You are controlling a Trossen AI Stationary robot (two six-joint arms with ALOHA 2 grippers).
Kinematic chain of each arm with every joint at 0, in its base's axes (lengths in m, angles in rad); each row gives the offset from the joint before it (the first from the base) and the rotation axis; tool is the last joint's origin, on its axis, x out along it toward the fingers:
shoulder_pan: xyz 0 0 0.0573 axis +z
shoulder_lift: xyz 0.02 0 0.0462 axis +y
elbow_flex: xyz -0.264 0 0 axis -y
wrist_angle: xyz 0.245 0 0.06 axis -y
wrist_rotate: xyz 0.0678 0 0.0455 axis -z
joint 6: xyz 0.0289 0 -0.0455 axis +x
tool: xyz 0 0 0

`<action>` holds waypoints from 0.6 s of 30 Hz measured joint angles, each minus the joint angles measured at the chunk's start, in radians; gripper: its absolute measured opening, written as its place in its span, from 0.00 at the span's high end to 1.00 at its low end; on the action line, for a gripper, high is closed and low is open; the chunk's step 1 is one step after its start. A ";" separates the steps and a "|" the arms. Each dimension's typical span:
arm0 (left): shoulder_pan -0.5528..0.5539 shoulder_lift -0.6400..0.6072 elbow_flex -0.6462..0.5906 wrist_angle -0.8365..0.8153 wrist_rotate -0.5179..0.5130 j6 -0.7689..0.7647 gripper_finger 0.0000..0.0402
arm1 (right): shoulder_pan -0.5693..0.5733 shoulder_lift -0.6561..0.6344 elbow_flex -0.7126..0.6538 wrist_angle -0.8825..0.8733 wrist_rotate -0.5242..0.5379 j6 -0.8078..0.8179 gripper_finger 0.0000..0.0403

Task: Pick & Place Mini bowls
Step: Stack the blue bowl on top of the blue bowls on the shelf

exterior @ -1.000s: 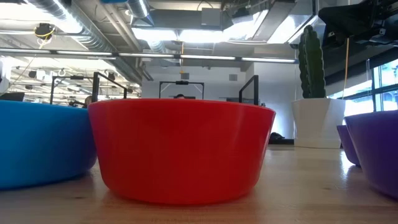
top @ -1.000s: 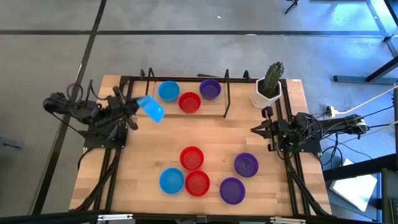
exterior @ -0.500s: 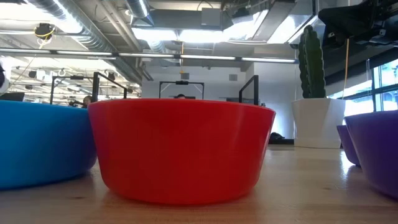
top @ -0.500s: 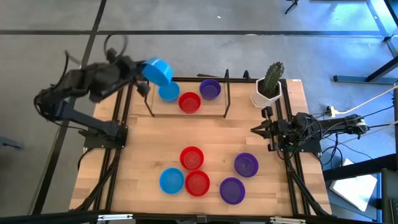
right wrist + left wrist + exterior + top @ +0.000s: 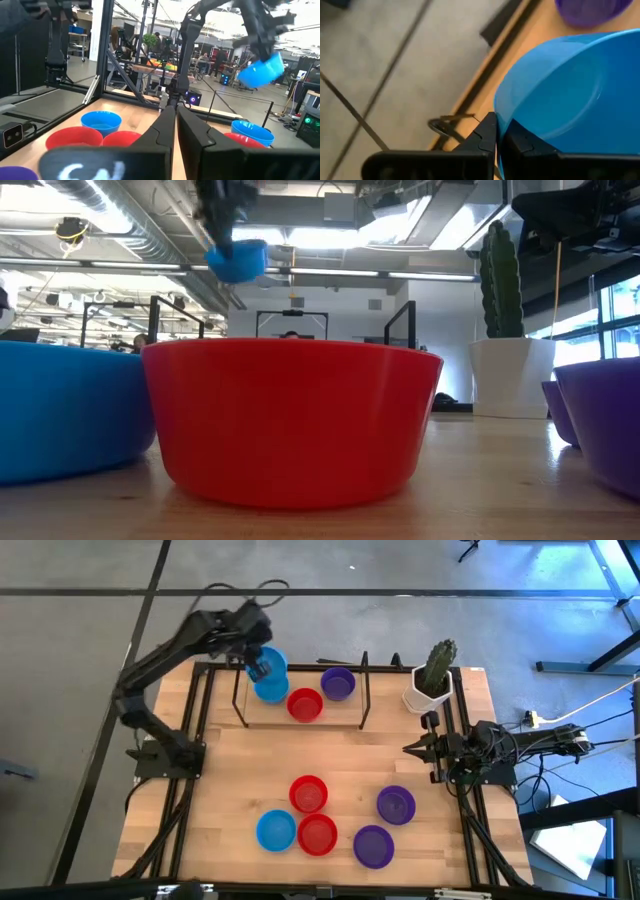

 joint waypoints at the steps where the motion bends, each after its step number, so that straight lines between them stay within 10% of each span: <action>1: 0.016 0.026 0.000 -0.003 0.019 0.010 0.99 | 0.000 0.000 0.000 0.000 0.000 -0.005 0.95; 18: 0.091 0.337 -0.001 -0.075 0.131 0.030 0.99 | 0.000 0.000 0.000 -0.001 0.000 -0.019 0.95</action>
